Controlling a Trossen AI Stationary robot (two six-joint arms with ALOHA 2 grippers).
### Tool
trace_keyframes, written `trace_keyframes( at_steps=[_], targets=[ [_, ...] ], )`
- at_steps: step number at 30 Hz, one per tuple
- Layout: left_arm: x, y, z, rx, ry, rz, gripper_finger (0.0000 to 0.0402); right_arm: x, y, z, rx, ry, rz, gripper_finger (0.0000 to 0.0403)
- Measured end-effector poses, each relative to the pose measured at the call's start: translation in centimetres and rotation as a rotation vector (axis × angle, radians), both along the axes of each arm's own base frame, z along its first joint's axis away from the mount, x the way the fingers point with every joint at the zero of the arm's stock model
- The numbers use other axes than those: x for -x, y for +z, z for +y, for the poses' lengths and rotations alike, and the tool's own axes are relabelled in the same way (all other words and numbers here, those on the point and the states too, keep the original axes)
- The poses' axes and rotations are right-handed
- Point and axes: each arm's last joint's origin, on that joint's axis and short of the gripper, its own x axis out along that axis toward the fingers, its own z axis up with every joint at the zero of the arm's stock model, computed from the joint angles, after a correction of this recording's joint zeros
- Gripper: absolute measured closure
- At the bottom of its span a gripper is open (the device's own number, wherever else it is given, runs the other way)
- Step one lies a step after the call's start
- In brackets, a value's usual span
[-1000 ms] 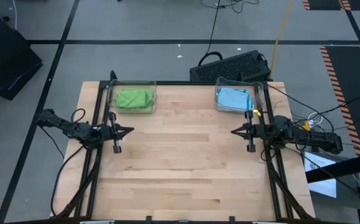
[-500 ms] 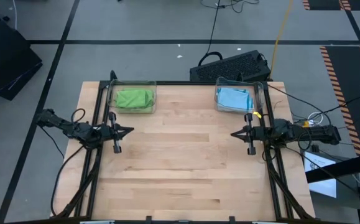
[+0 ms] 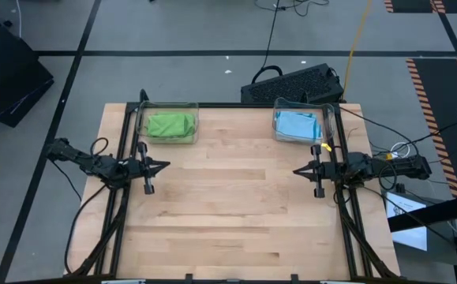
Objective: Fold microfiber towels
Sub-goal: Return to Home Position
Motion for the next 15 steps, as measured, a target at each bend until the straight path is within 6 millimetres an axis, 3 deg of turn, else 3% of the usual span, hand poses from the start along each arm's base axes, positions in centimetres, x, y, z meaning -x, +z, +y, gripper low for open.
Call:
trace_keyframes(
  at_steps=[15],
  targets=[
    [-0.28, -0.03, 0.56, -0.034, -0.05, 0.004, 0.04, 0.0, -0.01, 0.0, 0.006, -0.001, 0.0, 0.0403]
  ],
)
